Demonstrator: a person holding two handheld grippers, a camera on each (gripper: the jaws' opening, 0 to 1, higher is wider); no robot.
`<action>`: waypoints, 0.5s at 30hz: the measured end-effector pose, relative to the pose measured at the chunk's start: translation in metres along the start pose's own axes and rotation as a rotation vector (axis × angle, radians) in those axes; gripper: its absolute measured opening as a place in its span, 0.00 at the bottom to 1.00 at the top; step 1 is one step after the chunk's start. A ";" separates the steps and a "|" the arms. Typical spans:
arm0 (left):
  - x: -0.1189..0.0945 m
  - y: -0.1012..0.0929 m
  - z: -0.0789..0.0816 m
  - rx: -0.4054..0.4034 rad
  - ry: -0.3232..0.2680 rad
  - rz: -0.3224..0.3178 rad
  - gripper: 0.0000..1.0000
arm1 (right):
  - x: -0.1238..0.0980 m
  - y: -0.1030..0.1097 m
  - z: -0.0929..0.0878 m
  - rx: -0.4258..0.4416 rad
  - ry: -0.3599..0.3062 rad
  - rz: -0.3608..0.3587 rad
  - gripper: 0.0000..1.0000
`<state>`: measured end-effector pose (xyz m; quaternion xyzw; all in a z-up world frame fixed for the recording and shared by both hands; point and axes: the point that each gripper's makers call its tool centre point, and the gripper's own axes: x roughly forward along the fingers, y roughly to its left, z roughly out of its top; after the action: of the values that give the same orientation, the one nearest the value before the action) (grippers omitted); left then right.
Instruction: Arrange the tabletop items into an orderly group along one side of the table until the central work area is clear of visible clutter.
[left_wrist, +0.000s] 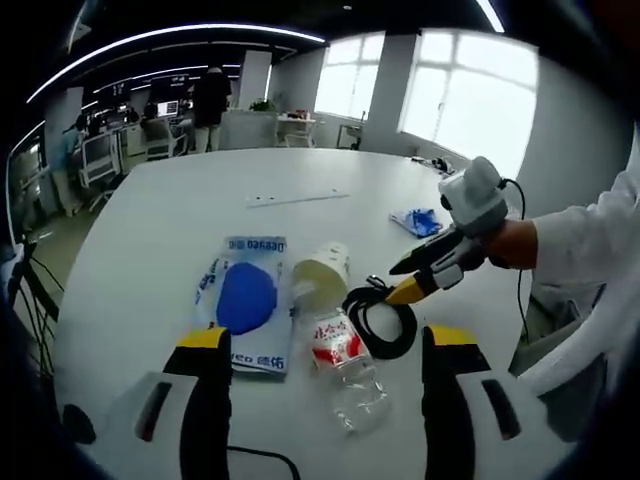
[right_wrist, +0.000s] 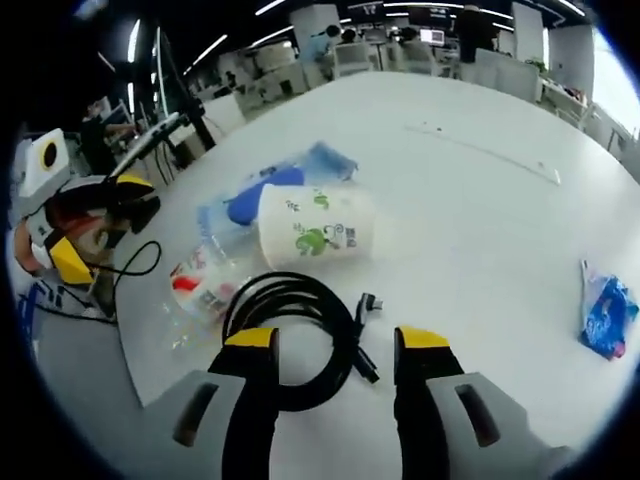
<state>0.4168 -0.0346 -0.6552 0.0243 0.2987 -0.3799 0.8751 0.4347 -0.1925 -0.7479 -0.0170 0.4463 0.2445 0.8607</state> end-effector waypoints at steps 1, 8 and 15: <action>0.001 0.000 -0.001 -0.001 0.002 -0.001 0.80 | 0.001 0.000 -0.001 -0.003 0.005 -0.002 0.42; 0.004 0.002 -0.005 -0.013 0.008 -0.005 0.79 | 0.008 -0.001 -0.005 -0.021 0.048 -0.013 0.32; 0.007 -0.001 -0.006 -0.011 0.015 -0.013 0.78 | 0.015 -0.002 -0.011 -0.075 0.082 -0.048 0.23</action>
<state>0.4170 -0.0381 -0.6644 0.0203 0.3075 -0.3839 0.8704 0.4347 -0.1914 -0.7660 -0.0697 0.4711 0.2392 0.8462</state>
